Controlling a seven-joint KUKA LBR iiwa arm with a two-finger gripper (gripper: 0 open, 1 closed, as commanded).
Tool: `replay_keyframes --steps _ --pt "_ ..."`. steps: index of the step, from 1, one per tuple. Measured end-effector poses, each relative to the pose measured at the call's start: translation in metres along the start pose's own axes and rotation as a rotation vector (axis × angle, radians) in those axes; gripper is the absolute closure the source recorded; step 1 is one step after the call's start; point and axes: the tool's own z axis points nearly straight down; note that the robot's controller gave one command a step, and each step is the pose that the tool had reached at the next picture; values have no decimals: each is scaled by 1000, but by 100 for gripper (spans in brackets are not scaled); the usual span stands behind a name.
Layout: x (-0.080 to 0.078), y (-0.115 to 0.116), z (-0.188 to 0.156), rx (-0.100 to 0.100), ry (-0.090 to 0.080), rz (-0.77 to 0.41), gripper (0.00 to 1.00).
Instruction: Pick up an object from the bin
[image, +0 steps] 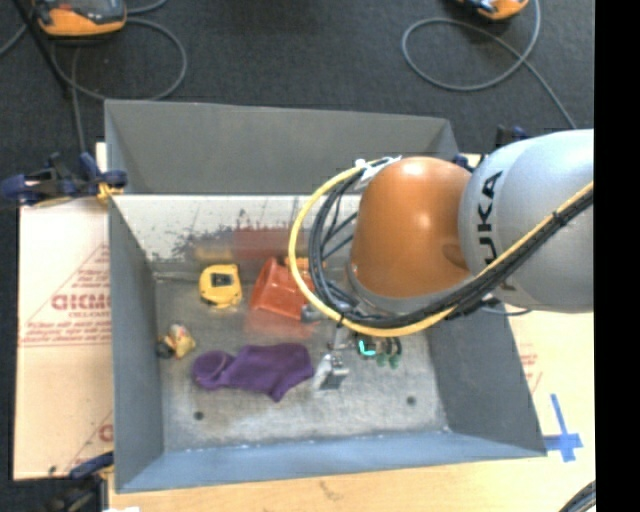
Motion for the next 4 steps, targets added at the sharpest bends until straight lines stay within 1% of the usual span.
replay_keyframes --steps 1,2,3,4 --pt "-2 0 -4 -1 -8 3 0" --pt "-40 27 64 0 -15 -44 0" --pt "-52 42 92 1 -2 -65 0" --pt "-51 51 83 -1 -7 95 0"
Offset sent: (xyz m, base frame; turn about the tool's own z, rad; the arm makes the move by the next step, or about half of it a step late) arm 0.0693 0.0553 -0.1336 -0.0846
